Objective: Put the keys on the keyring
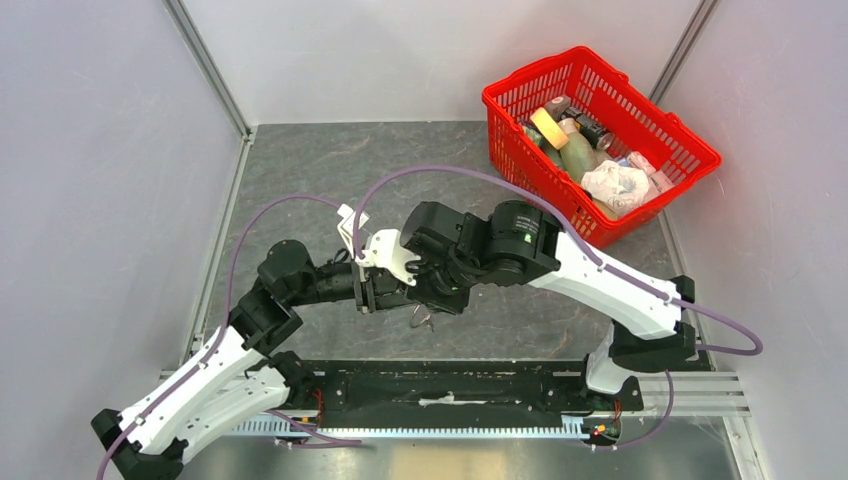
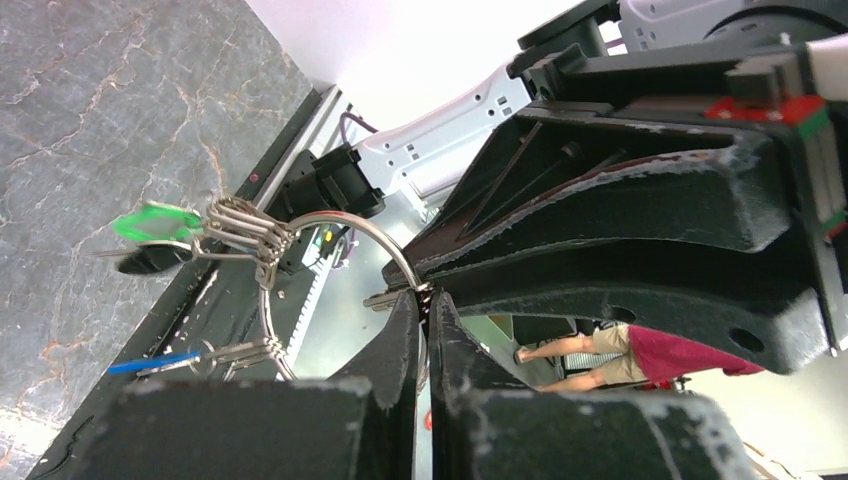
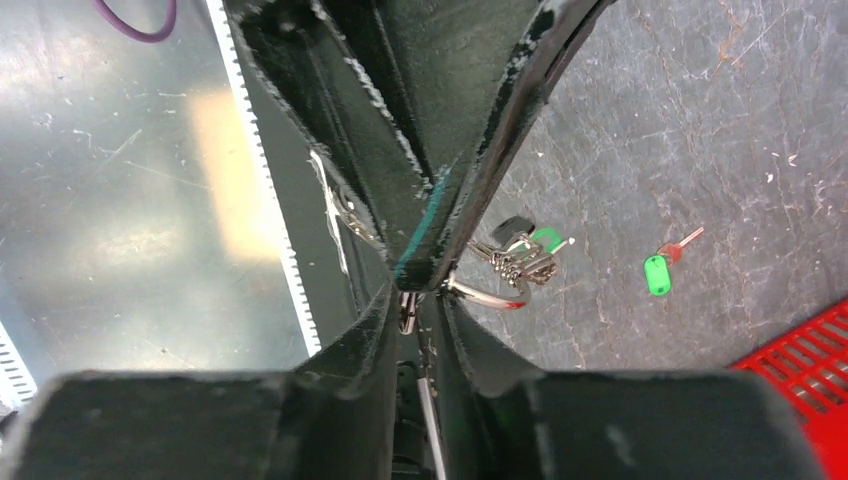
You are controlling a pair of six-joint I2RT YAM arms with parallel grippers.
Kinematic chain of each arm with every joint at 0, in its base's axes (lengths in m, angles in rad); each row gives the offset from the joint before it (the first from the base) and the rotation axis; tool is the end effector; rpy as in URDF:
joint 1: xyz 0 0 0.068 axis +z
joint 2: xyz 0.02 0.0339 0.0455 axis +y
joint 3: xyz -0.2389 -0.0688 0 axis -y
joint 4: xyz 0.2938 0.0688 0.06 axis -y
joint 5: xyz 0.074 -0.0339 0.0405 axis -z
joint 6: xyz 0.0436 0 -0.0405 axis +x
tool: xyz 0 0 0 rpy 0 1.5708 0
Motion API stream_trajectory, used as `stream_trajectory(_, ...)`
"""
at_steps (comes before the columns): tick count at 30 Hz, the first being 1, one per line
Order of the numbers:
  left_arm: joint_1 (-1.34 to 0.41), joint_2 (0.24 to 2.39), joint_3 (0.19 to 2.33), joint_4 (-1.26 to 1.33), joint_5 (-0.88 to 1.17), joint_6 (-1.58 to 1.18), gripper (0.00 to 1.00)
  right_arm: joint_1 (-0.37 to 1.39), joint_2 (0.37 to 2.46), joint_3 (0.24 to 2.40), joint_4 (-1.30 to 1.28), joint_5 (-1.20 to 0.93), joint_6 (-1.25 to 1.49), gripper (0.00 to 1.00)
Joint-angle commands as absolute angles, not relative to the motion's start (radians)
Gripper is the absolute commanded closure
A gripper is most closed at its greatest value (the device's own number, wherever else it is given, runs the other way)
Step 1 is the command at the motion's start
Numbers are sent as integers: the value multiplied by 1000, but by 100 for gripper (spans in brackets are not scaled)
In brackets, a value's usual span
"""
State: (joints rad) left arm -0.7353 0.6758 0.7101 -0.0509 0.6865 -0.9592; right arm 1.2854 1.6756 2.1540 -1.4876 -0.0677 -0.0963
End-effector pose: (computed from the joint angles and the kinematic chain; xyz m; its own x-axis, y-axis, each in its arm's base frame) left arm 0.1542 -0.1767 0.3312 -0.8167 -0.1152 -0.5655 0.5577 0.0944 -0.8247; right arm 0.0931 0.3278 0.4402 -0.1442 -0.8321 -0.5356 -0.9859 0.1671 0.0058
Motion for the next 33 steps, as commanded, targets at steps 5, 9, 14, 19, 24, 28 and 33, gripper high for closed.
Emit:
stream_trajectory(5,-735,653,742,-10,676,-917,98,1307,1430,2031,-1243,-46,-74,49)
stream_trajectory(9,-735,641,736,-3,658,-926,98,1307,1272,1869,-1092,-28,-32,45)
stream_trajectory(14,-735,619,717,103,624,-997,98,1307,1184,1746,-1014,23,37,46)
stream_trajectory(19,-735,597,703,171,574,-1065,98,1307,1129,1659,-879,28,139,47)
stream_trajectory(24,-735,575,715,173,529,-1093,98,1307,1120,1632,-790,3,227,51)
stream_trajectory(28,-735,578,721,170,522,-1110,98,1306,1130,1638,-770,3,255,54)
stream_trajectory(33,-735,571,727,170,514,-1117,98,1307,1134,1639,-756,3,267,57)
